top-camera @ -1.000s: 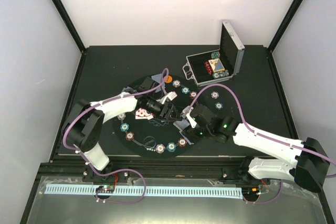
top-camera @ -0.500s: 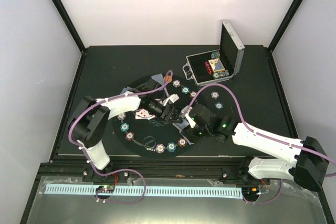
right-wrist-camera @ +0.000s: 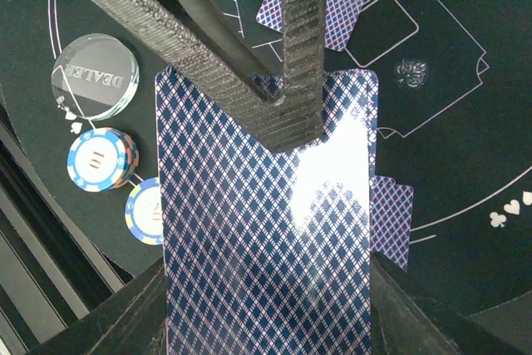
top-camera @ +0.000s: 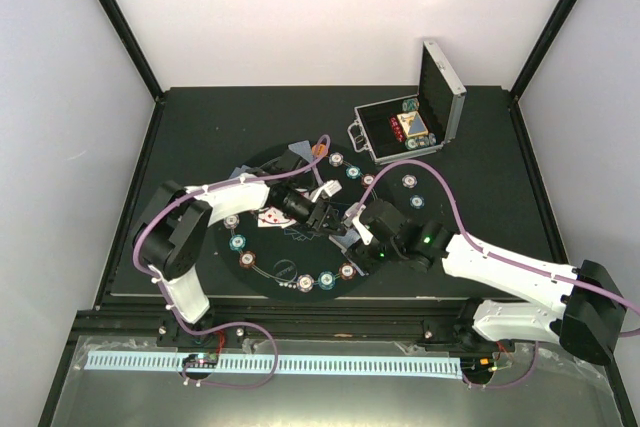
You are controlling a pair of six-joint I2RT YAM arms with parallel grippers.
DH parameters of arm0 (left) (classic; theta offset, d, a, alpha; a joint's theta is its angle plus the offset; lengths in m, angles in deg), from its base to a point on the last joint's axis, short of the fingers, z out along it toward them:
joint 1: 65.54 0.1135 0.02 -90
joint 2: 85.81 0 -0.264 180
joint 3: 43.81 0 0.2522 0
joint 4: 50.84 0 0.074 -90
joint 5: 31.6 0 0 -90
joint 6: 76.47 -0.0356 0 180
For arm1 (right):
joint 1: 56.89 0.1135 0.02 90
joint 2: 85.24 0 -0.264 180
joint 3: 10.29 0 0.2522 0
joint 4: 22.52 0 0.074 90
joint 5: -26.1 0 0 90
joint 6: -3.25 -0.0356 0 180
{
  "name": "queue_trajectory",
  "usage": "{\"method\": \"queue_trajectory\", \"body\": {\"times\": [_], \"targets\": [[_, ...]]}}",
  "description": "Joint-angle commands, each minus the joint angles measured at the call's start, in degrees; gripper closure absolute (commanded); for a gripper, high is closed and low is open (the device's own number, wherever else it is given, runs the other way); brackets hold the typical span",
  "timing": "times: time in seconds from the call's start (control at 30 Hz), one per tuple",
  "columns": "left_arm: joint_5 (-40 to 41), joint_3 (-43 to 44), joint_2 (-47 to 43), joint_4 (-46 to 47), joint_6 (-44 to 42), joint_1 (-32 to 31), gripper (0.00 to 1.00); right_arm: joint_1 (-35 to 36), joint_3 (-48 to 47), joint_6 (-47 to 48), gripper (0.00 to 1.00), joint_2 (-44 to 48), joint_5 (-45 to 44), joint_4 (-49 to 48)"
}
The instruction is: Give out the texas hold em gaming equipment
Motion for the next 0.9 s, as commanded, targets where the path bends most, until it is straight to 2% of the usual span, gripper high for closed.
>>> {"method": "queue_trajectory", "body": {"times": [0.0,0.5,0.87], "targets": [[-0.15,1.71,0.48,-2.53,-2.51,0.94,0.62,0.42,-1.75,0.47,0.44,0.62,-1.19,-0.95],[-0.48,1.79,-0.27,-5.03,-4.53,3.25,0.73,0.42,-1.74,0.48,0.45,0.4,-1.18,-0.94],[-3.75,1.5,-1.42,-3.95,-3.89,3.93,0.92,0.35,-1.65,0.39,0.45,-0.05,-1.27,-1.17]]}}
